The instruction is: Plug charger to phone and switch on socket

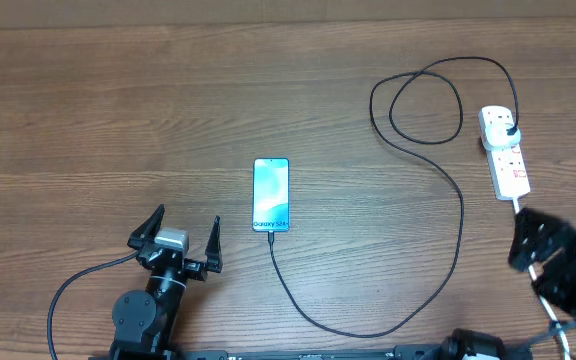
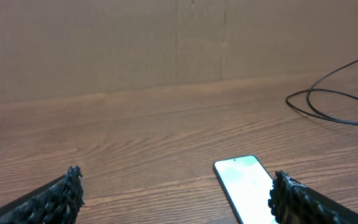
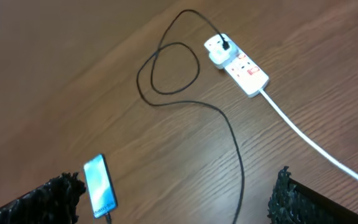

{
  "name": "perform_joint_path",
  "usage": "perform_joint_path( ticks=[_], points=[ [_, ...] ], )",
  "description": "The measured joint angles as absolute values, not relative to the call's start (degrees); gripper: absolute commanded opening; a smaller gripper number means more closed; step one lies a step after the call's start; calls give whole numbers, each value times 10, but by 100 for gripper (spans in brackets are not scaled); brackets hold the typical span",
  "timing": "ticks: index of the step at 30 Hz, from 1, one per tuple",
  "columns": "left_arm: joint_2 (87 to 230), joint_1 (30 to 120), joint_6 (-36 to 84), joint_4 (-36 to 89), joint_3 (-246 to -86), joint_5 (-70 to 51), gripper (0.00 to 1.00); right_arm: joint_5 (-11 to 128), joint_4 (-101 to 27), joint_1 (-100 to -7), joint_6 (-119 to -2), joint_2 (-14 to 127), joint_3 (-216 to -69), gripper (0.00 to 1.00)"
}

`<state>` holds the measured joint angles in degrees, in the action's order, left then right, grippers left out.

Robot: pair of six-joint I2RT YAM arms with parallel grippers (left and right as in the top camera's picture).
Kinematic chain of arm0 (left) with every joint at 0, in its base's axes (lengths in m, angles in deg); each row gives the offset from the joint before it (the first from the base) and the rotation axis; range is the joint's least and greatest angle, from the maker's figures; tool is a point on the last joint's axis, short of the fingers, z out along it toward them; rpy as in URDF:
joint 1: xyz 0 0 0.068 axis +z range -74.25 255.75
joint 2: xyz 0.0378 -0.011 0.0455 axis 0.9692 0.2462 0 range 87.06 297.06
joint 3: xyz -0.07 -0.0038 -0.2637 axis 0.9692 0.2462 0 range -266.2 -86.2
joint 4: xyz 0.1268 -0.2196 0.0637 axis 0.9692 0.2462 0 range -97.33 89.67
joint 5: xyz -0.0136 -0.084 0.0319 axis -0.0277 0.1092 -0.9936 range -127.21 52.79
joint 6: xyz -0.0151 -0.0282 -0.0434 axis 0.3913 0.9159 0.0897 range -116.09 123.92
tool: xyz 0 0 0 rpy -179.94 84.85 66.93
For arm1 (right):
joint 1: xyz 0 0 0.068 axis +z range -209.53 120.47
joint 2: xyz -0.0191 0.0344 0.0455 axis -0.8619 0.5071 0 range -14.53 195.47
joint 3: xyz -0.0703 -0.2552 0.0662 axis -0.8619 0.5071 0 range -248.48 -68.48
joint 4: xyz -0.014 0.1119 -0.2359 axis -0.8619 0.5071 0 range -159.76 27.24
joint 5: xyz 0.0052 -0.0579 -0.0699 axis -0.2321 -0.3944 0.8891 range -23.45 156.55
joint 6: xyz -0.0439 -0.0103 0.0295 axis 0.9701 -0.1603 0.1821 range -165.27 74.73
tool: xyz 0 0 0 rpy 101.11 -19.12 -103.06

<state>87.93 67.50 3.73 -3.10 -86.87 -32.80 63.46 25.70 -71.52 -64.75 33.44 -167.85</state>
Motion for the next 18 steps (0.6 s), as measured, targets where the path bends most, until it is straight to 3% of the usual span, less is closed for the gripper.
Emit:
perform_joint_path(
  ticks=[10,18],
  points=[
    [879,675,37,-31,-869,-328,100,732,274,-573,-632,245,-1673,100],
    [879,675,37,-31,-869,-328,100,778,273,-549,-632,194,-1628,100]
  ],
)
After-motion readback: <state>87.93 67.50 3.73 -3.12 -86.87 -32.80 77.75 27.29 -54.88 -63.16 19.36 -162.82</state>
